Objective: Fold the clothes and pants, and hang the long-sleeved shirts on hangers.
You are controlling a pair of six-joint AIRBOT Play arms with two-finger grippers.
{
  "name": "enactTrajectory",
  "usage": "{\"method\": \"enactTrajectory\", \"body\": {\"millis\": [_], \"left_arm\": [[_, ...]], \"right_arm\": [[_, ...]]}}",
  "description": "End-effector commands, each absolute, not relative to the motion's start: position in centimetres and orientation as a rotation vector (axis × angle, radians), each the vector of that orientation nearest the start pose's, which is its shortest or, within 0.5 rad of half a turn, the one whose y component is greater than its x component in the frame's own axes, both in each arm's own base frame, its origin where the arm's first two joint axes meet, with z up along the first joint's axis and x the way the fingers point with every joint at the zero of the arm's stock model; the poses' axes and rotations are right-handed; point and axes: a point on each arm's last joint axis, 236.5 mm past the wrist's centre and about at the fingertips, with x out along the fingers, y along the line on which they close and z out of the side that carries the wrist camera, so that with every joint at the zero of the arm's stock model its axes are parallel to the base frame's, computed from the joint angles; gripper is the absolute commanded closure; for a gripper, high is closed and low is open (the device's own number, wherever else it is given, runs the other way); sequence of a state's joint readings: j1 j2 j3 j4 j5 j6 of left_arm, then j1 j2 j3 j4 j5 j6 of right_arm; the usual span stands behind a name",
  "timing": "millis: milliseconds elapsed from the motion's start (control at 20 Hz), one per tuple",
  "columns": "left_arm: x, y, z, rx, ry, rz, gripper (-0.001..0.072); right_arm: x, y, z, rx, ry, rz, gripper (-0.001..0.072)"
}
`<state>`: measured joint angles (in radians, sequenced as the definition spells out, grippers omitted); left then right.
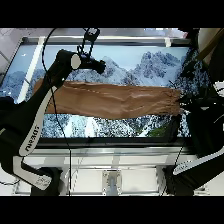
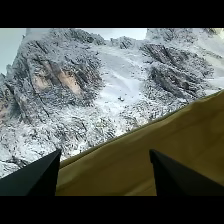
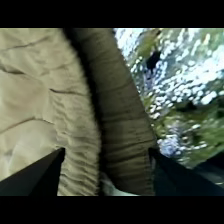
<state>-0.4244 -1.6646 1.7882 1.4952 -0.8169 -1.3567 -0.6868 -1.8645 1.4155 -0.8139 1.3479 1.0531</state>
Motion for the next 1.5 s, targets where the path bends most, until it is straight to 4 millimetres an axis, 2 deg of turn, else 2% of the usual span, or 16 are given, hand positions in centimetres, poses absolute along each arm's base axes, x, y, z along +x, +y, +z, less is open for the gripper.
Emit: {"method": "enactTrajectory", "body": {"millis": [0,150,350,500,800,850,1000,1050,1200,1300,1350,1400,1450], "left_arm": [[53.2,-25.8,11.6,0.292,0.679,-0.524,0.0064],[53.2,-25.8,11.6,0.292,0.679,-0.524,0.0064],[53.2,-25.8,11.6,0.292,0.679,-0.524,0.0064],[53.2,-25.9,11.6,0.292,0.680,-0.524,0.0064],[53.3,-25.9,11.1,0.293,0.687,-0.525,0.0064],[53.3,-25.9,11.1,0.293,0.688,-0.525,0.0065],[53.3,-26.0,10.8,0.291,0.693,-0.526,0.0064],[53.4,-26.0,10.7,0.291,0.695,-0.526,0.0064],[53.4,-26.1,10.3,0.292,0.702,-0.527,0.0078],[53.2,-26.7,10.0,0.259,0.713,-0.545,0.0281],[52.9,-27.4,9.7,0.218,0.725,-0.565,0.0436],[52.6,-28.3,9.3,0.169,0.742,-0.591,0.0696],[52.2,-29.3,8.6,0.127,0.763,-0.615,0.0694]], "right_arm": [[41.5,-15.0,-8.6,0.768,1.274,0.203,0.0097],[40.6,-15.7,-9.5,0.745,1.319,0.165,0.0096],[41.3,-14.8,-9.6,0.808,1.296,0.195,0.0096],[42.5,-13.0,-9.5,0.858,1.267,0.256,0.0097],[43.8,-8.6,-9.7,0.762,1.300,0.357,0.0099],[43.8,-8.2,-9.6,0.759,1.305,0.367,0.0138],[44.1,-7.3,-9.2,0.774,1.298,0.389,0.0592],[44.5,-7.0,-8.7,0.792,1.279,0.400,0.0678],[45.5,-6.0,-5.2,0.828,1.195,0.468,0.0679],[45.6,-5.4,-1.8,0.807,1.152,0.519,0.0679],[45.6,-4.8,0.9,0.798,1.116,0.566,0.0679],[45.7,-4.2,4.1,0.784,1.065,0.613,0.0679],[45.8,-3.6,7.2,0.763,1.009,0.653,0.0679]]}}
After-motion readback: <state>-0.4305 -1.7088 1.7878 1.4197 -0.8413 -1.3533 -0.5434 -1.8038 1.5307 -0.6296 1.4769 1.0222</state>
